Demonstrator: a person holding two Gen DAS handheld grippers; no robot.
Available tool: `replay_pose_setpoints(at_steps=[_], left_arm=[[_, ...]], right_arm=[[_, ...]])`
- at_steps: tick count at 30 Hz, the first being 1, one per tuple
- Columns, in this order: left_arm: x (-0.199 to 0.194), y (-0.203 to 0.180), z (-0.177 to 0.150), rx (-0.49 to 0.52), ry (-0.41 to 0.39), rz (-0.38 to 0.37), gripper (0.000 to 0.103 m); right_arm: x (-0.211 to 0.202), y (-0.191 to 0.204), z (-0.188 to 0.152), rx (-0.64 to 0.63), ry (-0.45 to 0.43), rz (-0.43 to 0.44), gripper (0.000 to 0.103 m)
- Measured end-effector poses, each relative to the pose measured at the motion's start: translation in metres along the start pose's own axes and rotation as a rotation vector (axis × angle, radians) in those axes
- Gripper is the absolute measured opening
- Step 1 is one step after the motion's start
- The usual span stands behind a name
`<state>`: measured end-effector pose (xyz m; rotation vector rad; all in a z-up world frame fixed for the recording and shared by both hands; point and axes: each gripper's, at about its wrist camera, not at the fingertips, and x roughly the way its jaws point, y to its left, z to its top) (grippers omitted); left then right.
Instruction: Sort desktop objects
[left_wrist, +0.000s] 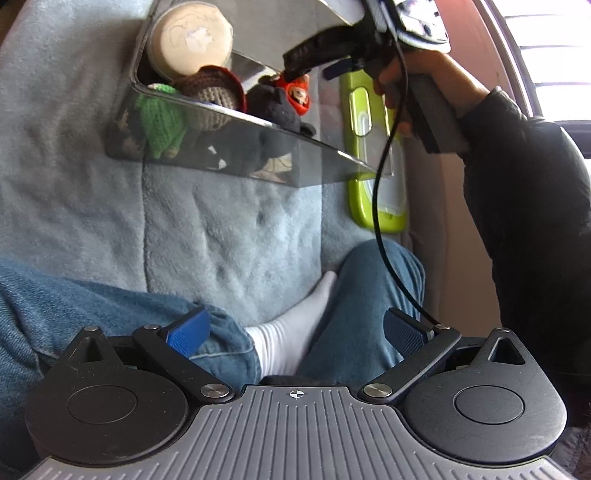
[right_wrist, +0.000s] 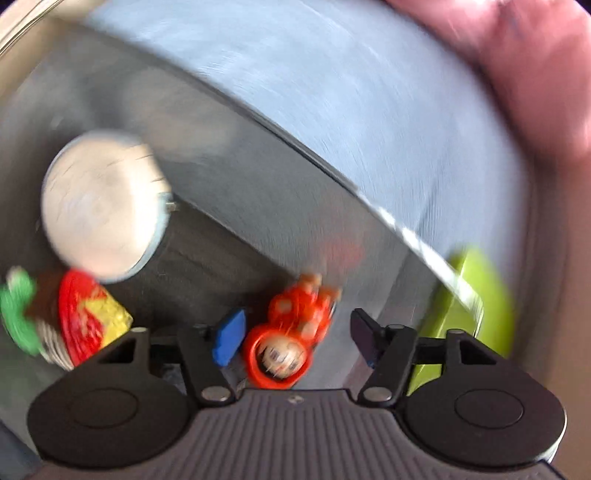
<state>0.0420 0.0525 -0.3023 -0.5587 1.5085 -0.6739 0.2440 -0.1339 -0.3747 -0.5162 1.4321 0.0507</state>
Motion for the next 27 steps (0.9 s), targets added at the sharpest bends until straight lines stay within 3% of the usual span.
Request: replay_pose_setpoints(at_steps=[1,4,8,10,13,15,18,23,27], left_arm=[[0.0,0.0,0.0,0.003,0.003,-0.001,0.102],[0.0,0.001,0.0,-0.002,0.001,-0.008,0.102],[0.001,0.005,0.001,-0.015,0.001,-0.007,0.102],[0.0,0.007,0.0,-0.018,-0.001,-0.007,0.102],[-0.003,0.012,0.0,-0.032,-0.011,-0.005,0.102],[-0.005,0.016,0.001,-0.042,-0.016,-0.006,0.102],[-0.002,0.019,0.004,-0.055,-0.009,-0.009,0.102],[0.007,0.01,0.005,-0.02,0.018,-0.021,0.102],[0.005,0.005,-0.001,-0.003,0.021,-0.006,0.102]], right_arm=[[0.002,-0.008,0.001,0.069,0.027,0.034,0.053],[0.005,-0.024,0.0,0.212,0.092,0.116,0.052],[0.013,-0.026,-0.012,0.225,0.105,0.026,0.048],[0.027,-0.024,-0.013,0.258,0.13,0.06,0.052],[0.045,-0.023,-0.011,0.298,0.167,0.099,0.049],[0.048,-0.021,-0.014,0.274,0.142,0.11,0.051],[0.032,-0.005,-0.021,0.069,0.058,0.107,0.049],[0.004,0.047,-0.05,-0.473,-0.145,-0.088,0.049],[0.011,0.063,-0.056,-0.606,-0.181,-0.125,0.049]])
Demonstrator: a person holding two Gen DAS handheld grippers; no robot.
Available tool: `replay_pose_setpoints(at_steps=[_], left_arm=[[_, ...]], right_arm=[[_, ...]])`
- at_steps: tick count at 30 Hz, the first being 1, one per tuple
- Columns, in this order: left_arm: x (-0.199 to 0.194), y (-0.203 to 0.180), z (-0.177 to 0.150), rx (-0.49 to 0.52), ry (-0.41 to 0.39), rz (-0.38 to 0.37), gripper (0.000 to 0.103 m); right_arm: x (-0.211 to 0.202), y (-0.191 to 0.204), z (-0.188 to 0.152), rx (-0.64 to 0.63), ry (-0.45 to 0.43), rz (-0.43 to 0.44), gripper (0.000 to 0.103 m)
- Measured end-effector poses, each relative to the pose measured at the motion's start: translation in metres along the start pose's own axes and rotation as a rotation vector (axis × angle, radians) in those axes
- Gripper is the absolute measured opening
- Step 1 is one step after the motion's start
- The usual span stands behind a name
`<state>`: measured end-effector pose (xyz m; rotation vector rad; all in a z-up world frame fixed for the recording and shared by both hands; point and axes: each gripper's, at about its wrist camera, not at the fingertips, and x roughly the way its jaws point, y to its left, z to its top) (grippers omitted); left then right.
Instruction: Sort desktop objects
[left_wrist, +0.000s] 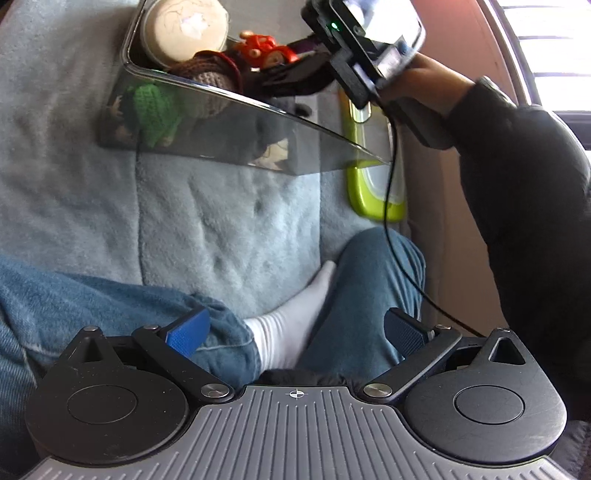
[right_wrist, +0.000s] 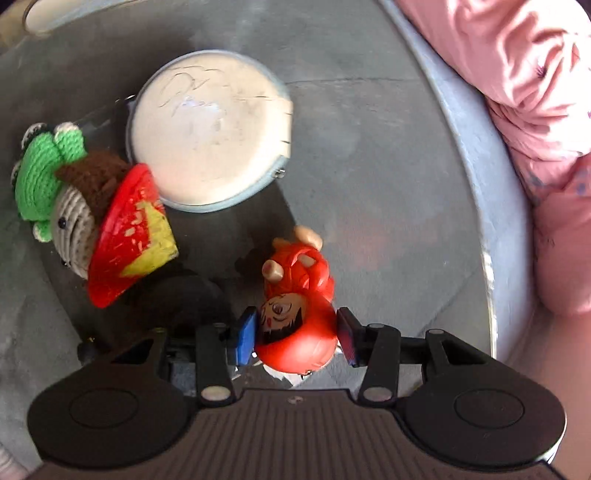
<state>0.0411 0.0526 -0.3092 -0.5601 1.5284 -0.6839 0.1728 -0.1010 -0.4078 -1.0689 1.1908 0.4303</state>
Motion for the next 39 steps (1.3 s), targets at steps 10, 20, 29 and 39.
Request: replay_pose_setpoints(at_steps=[10,20,29,39], left_arm=[[0.008,-0.045,-0.01,0.11,-0.022,0.085,0.103],[0.064,-0.154,0.02,0.272,-0.095,-0.08,0.103],[0.216,-0.207,0.077,0.357,0.034,0.002,0.103],[0.303,-0.153,0.106,0.123,0.1,0.192,0.103]], right_arm=[[-0.085,-0.067,-0.073,0.524,-0.314,0.079,0.071],[-0.093,-0.06,-0.371,1.774,-0.67,0.616,0.098],[-0.006,0.013,-0.486,2.237,-0.816,0.507,0.097],[0.028,0.019,-0.487,2.139,-1.199,0.568,0.097]])
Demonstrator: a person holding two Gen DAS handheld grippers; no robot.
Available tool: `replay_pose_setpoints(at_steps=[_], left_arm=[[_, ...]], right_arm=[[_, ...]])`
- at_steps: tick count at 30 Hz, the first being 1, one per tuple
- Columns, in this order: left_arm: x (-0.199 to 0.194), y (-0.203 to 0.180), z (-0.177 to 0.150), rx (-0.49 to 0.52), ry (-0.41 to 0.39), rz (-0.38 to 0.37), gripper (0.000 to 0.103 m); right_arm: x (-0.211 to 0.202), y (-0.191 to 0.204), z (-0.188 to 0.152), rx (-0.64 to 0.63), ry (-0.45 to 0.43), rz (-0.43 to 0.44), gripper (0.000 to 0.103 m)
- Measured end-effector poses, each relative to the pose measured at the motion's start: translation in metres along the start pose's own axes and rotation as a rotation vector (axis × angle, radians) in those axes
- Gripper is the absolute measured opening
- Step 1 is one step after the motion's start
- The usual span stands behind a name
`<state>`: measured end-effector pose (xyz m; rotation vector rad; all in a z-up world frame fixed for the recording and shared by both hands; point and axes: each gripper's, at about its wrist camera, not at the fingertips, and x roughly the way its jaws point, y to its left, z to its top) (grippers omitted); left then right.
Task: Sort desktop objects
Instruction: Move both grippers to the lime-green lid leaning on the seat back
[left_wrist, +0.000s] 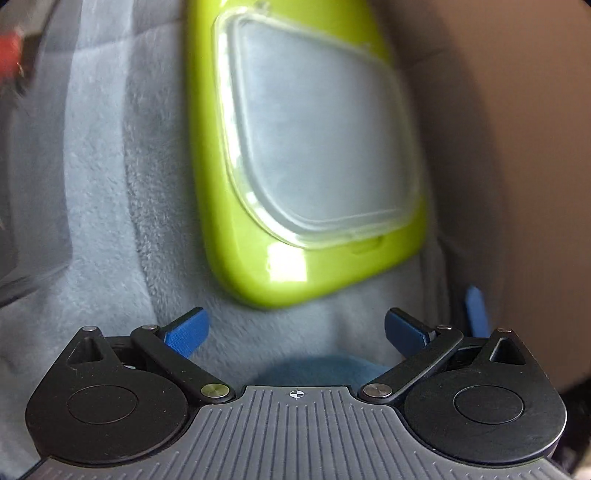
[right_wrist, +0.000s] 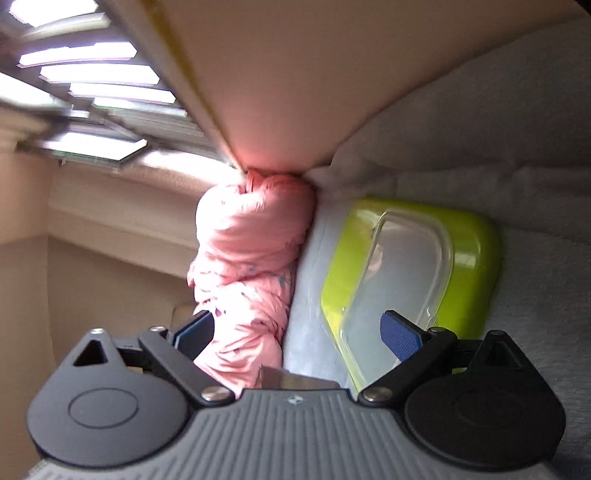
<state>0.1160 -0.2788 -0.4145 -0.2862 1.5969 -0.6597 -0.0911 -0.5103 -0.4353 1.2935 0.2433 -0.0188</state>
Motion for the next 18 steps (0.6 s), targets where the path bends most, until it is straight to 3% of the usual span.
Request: replay_pose_setpoints(at_steps=[5,8,10,13,15,18], left_arm=[[0.002,-0.01,0.01,-0.027,-0.037,0.014,0.103],[-0.012,-0.02,0.01,-0.031,-0.032,-0.04,0.102],[-0.029,-0.032,0.009,-0.002,-0.038,-0.109,0.102],[-0.057,-0.049,0.014,0.027,-0.073,-0.175,0.099],[-0.071,-0.058,0.02,0.052,-0.087,-0.208,0.099],[-0.083,-0.065,0.03,0.067,-0.11,-0.198,0.099]], right_arm=[[0.01,0.017,-0.001,-0.057,0.0,-0.01,0.098],[-0.006,0.023,-0.004,-0.04,-0.013,-0.046,0.098],[-0.015,0.029,-0.008,-0.03,-0.03,-0.114,0.098],[-0.022,0.042,-0.02,0.01,-0.025,-0.289,0.099],[-0.022,0.047,-0.028,0.089,-0.038,-0.276,0.1],[-0.018,0.05,-0.032,0.217,-0.082,-0.226,0.099]])
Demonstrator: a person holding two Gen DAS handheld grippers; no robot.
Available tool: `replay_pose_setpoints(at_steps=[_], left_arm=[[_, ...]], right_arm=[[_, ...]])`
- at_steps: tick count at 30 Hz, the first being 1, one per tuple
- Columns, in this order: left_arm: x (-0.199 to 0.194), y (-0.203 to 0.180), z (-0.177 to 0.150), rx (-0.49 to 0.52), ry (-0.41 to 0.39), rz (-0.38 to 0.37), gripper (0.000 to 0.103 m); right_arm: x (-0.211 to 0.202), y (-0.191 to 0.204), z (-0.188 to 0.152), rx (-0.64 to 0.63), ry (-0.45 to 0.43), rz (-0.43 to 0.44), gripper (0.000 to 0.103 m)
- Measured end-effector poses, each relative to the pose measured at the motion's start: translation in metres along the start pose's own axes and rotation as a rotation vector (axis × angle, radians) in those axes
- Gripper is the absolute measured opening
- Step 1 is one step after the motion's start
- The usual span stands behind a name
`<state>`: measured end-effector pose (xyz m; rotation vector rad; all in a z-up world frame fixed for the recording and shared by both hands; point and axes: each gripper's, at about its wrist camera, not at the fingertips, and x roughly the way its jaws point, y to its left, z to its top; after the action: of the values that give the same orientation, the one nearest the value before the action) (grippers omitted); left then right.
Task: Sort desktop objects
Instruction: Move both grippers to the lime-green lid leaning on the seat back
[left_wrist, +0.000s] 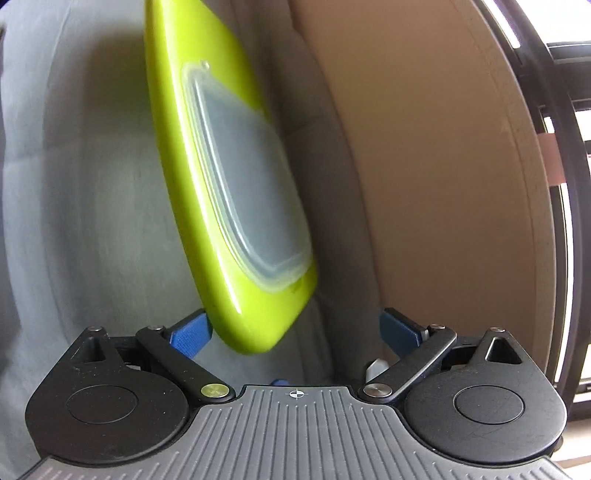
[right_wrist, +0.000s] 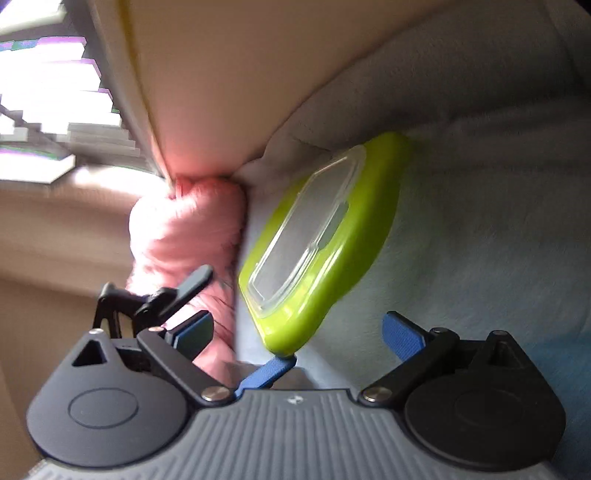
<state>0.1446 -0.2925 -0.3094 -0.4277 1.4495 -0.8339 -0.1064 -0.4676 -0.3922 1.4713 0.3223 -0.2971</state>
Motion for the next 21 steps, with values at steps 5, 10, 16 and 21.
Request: replay_pose_setpoints(at_steps=[5,10,16,21], left_arm=[[-0.01,0.013,0.017,-0.085,0.01,-0.054,0.099],[-0.014,0.024,0.028,-0.103,0.013,-0.043,0.099],[-0.034,0.024,0.039,-0.017,-0.002,-0.091,0.101],[-0.041,0.032,0.038,0.047,-0.003,0.011,0.102]], right_arm=[[0.033,-0.006,0.003,0.29,-0.06,-0.024,0.1],[0.084,-0.02,-0.001,0.514,-0.081,-0.074,0.099],[0.13,-0.024,-0.014,0.503,-0.112,-0.038,0.101],[0.131,-0.012,-0.008,0.313,-0.156,0.058,0.081]])
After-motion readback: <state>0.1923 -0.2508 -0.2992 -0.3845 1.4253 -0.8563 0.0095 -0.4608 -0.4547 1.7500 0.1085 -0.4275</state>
